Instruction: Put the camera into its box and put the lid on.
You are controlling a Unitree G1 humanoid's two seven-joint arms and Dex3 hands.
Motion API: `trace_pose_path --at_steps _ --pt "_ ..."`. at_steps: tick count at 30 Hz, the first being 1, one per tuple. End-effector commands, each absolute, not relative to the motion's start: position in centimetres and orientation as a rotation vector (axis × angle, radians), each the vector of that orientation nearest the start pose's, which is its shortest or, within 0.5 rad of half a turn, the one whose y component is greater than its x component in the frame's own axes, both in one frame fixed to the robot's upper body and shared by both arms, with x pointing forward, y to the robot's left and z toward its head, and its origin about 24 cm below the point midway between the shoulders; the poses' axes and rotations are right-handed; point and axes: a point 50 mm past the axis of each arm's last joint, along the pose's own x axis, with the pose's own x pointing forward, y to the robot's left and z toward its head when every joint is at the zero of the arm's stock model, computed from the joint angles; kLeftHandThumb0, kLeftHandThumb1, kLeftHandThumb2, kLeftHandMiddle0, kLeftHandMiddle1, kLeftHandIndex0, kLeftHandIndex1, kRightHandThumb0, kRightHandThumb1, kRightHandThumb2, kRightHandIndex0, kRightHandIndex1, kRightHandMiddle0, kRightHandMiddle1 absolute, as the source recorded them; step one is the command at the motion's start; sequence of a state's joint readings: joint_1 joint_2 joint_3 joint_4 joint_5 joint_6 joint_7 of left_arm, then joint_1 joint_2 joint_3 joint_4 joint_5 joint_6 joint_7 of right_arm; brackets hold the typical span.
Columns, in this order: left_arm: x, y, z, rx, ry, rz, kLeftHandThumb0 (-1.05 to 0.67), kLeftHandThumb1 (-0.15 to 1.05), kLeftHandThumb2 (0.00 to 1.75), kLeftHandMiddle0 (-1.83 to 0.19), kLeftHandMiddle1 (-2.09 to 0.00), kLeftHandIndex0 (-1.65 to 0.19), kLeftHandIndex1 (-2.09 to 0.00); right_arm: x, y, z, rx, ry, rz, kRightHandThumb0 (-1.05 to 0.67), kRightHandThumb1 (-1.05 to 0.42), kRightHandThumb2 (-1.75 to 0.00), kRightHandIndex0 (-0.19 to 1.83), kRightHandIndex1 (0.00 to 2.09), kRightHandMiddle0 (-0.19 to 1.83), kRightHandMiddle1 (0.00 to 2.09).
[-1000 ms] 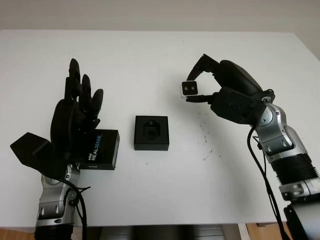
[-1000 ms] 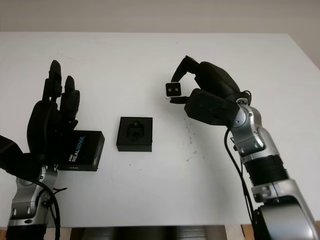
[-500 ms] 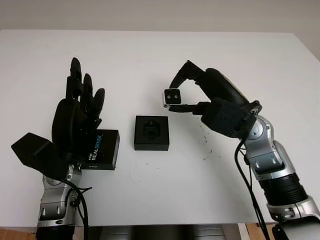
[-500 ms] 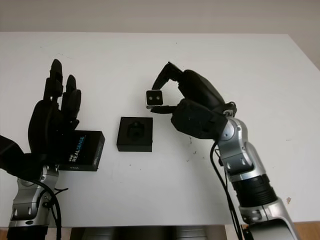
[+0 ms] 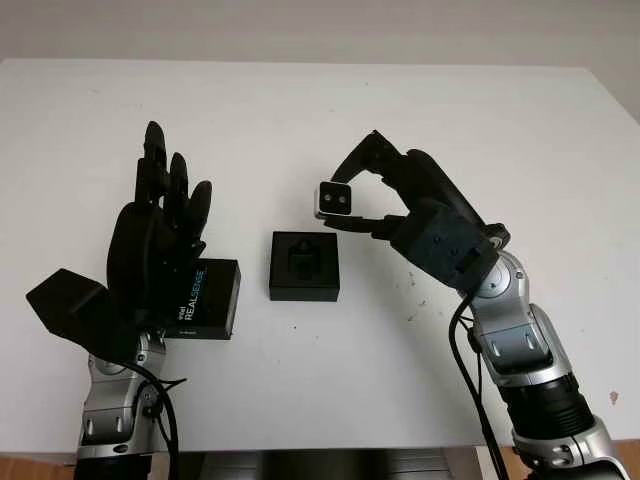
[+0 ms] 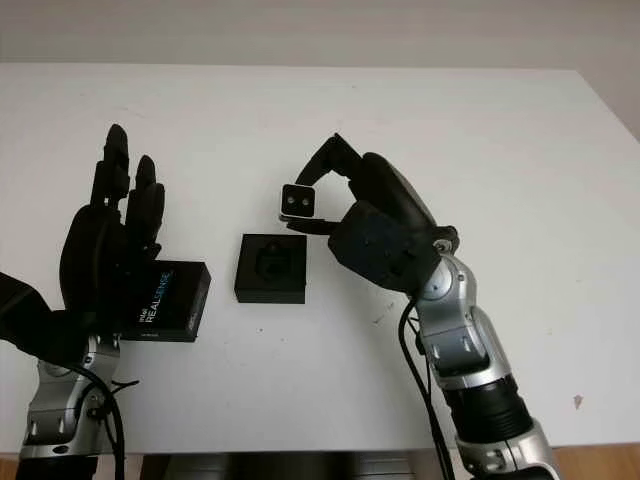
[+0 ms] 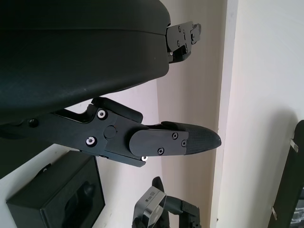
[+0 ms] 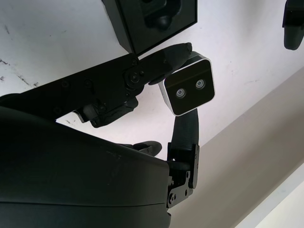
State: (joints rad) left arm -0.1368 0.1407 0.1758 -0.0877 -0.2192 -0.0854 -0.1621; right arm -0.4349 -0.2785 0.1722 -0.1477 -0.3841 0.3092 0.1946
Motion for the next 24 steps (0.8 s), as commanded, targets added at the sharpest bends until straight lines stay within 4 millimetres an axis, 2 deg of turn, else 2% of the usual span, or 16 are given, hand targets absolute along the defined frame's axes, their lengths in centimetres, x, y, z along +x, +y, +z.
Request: trace_pose_path --at_steps 1,24 --pt "26.97 19.61 11.54 -0.059 -0.353 -0.047 -0.62 1.05 0.40 0.17 -0.05 0.19 -0.01 30.79 -12.60 16.53 -0.691 -0.256 0.214 -0.38 -1.02 -0.05 0.34 0.08 0.20 1.91" --pt "26.87 19.34 11.51 -0.060 -0.351 -0.042 -0.63 1.05 0.39 0.17 -0.06 0.19 -0.01 29.99 -11.62 15.65 -0.685 -0.219 0.260 -0.39 -1.03 -0.05 0.37 0.08 0.21 1.97"
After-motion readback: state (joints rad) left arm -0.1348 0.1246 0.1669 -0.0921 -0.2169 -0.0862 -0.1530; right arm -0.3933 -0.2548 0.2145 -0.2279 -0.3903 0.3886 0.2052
